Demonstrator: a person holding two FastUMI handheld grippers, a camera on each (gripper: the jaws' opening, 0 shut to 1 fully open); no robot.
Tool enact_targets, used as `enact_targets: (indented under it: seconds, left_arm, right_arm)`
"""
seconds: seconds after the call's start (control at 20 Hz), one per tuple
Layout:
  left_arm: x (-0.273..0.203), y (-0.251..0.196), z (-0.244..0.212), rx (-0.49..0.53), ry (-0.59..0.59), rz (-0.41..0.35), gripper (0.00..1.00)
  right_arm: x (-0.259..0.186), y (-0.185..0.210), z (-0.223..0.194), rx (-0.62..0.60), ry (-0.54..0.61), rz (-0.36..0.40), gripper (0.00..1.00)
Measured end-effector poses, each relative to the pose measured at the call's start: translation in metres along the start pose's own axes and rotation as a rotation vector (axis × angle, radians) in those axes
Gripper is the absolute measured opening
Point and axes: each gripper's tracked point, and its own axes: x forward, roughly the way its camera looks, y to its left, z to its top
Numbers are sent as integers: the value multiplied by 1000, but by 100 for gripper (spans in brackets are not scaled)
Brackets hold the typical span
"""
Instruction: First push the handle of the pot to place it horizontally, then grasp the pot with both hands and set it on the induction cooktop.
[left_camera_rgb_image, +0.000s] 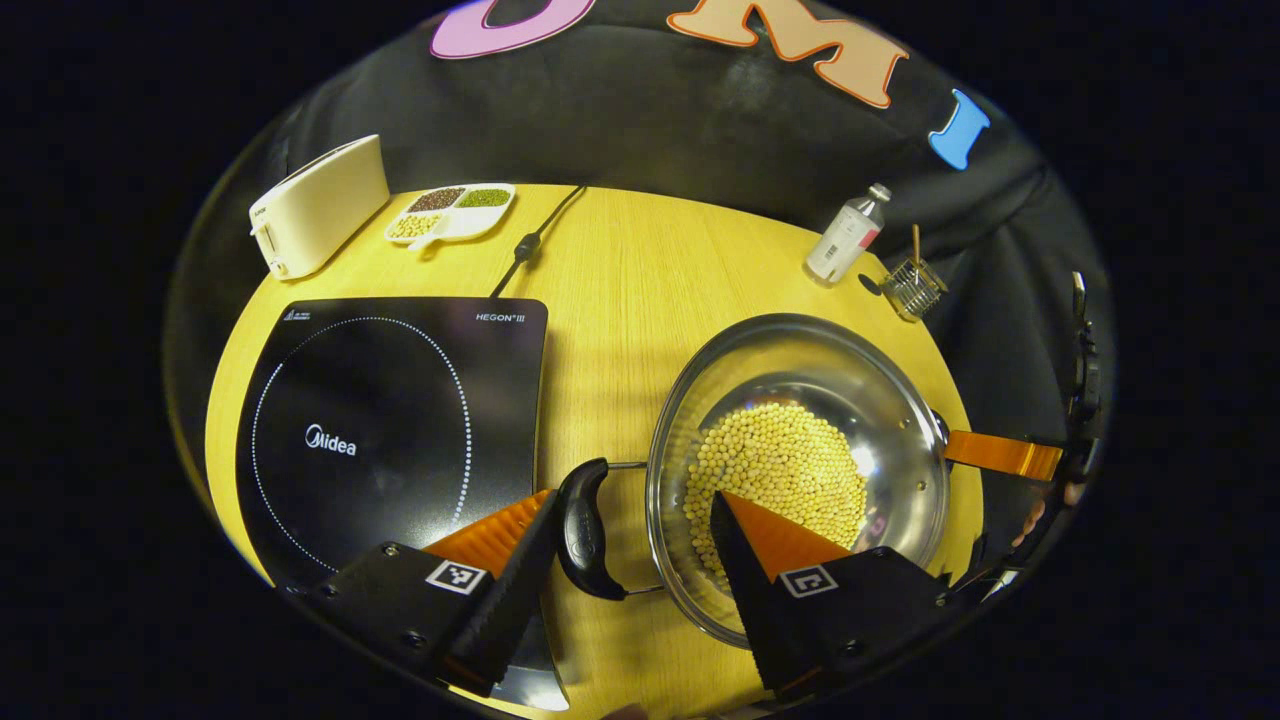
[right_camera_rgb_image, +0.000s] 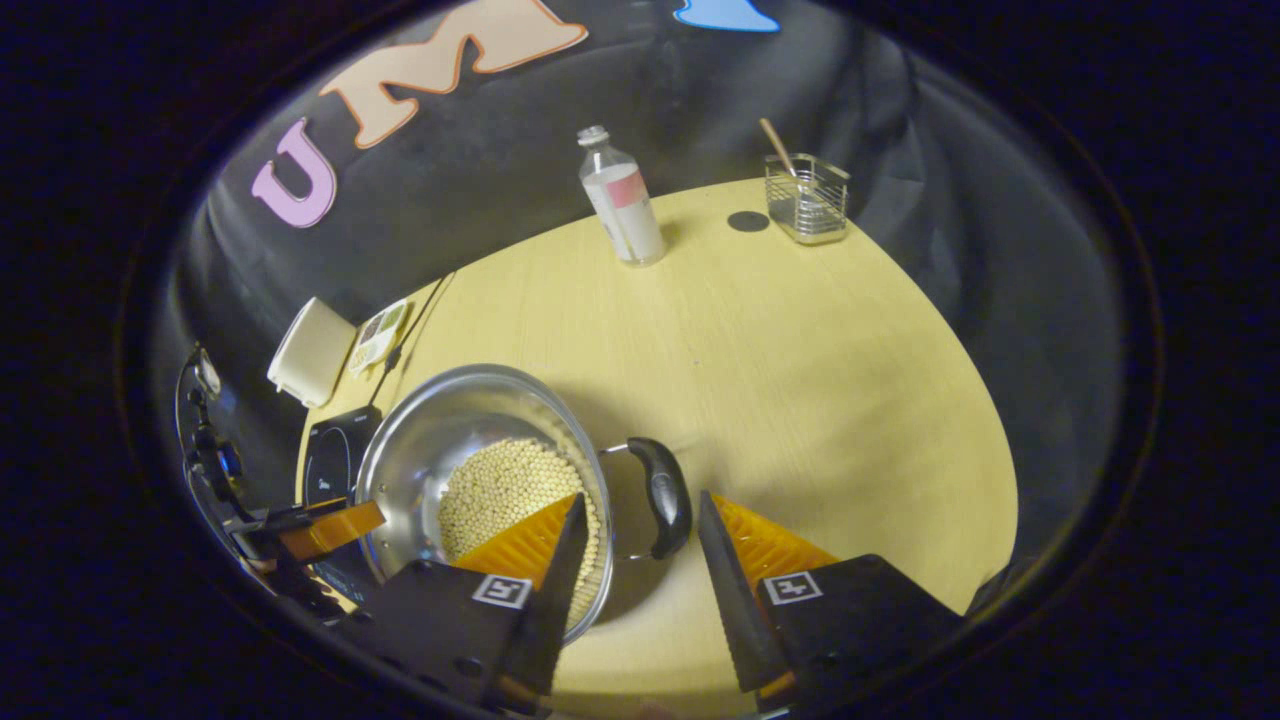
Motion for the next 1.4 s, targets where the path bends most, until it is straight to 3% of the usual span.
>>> enact_targets:
  seconds: [0.05,0.15,0.2,0.35,0.4,0.45,0.5,0.55,0.8,0.85,0.9,1.0,1.05,1.1,1.25,1.3,1.35,1.4]
  left_arm:
    - [2,1,0,-1,5,6,91]
    - [7,3,-3,-13,20,16,88]
    - [8,5,-3,-16,20,24,92]
    - [19,7,-1,-4,16,40,74]
    - [21,7,-5,13,38,48,68]
    - [22,9,-5,32,46,59,66]
    - [23,9,-7,39,55,63,66]
    - [24,9,-5,35,47,56,65]
    - [19,9,-7,26,82,62,60]
    - [15,8,-4,25,70,64,59]
    - [9,9,-1,32,56,68,58]
    - [-6,13,3,34,37,86,58]
    - [-13,17,5,31,31,96,60]
    - [-21,21,8,29,21,109,58]
    - [-45,40,12,11,-2,136,60]
    - [-51,48,12,3,-12,140,58]
    - [-55,54,13,-3,-19,141,58]
    - [-59,61,12,-9,-27,137,60]
  right_arm:
    - [5,0,-2,-22,10,-10,77]
    - [14,-5,-5,-73,16,-41,77]
    - [18,-5,-6,-96,19,-50,76]
    - [31,-9,-20,-148,68,-72,55]
    - [33,-14,-21,-160,71,-88,56]
    - [36,-15,-16,-144,55,-87,76]
    - [34,-13,-14,-117,58,-77,60]
    - [35,-14,-16,-109,70,-70,55]
    - [29,-10,-16,-107,71,-60,48]
    - [26,-9,-19,-101,83,-53,42]
    - [23,-6,-19,-94,83,-43,48]
    - [19,2,-15,-79,80,-24,48]
    - [15,8,-17,-79,83,-10,41]
    - [12,16,-17,-78,86,6,48]
    - [6,44,-16,-100,74,48,47]
    - [4,53,-15,-109,69,56,41]
    - [2,62,-16,-111,64,57,47]
    - [0,71,-16,-115,58,55,41]
